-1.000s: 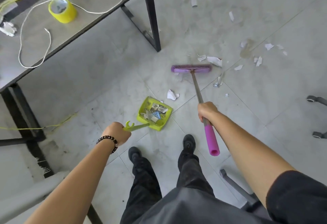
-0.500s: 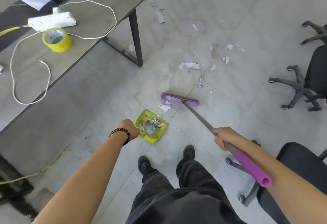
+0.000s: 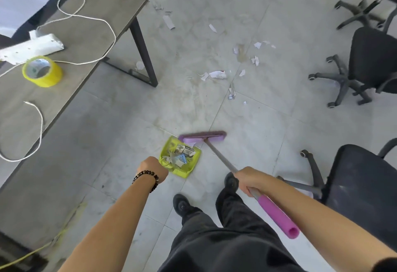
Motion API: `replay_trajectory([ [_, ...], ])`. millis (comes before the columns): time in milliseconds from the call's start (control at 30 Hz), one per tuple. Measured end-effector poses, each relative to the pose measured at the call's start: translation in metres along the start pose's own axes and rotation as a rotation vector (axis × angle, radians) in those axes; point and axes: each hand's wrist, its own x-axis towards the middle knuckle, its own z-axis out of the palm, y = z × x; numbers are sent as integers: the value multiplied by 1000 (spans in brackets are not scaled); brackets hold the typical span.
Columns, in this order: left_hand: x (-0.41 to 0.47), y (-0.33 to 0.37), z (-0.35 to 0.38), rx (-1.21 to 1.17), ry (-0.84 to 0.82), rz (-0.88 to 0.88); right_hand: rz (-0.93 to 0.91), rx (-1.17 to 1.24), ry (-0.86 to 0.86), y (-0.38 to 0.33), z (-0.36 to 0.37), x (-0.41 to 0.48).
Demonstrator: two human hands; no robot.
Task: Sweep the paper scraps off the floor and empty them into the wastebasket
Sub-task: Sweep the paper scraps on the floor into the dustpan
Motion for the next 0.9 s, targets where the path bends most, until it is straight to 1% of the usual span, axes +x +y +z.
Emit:
replay_trajectory([
  [33, 1, 1, -1, -12, -3, 3, -46, -39, -13, 5, -9, -2],
  [67, 2, 1, -3, -23, -9, 5, -109, -86, -110, 8, -21, -9],
  [100, 2, 1, -6, -35, -16, 5, -126, -109, -114, 9, -36, -13],
  [133, 1, -1, -8, -41, -25, 6, -47, 4, -130, 12, -46, -24],
  [233, -2, -14, -15, -42, -52, -8, -52, 83, -103, 16, -60, -32],
  [300, -4, -26, -20, -41, -65, -26, -76, 173, -94, 14, -55, -38],
  [500, -8, -58, -28, -101, -80, -21, -148, 253, -93, -13, -17, -25],
  [533, -9, -61, -26, -99, -80, -22, -162, 283, -79, -16, -8, -22],
  [567, -10, -65, -23, -96, -81, -26, -189, 265, -38, -16, 1, -15],
  [667, -13, -72, -11, -85, -104, -43, -403, -36, 118, -8, 31, 3],
  [700, -14, -73, -7, -82, -115, -48, -436, -91, 124, -4, 40, 5],
  [733, -17, -74, -3, -75, -123, -49, -423, -207, 116, 3, 47, 6],
  [767, -18, -75, 0, -63, -129, -48, -364, -375, 95, 9, 54, 3],
  [800, -20, -76, 2, -48, -132, -45, -255, -501, 80, 13, 58, 3],
  [833, -21, -77, 4, -38, -129, -43, -211, -619, 83, 19, 59, 3],
  [867, -22, -77, 3, -33, -121, -39, -183, -665, 62, 23, 54, 1],
  [900, -22, -77, 3, -27, -109, -32, -238, -636, -25, 27, 44, 1],
])
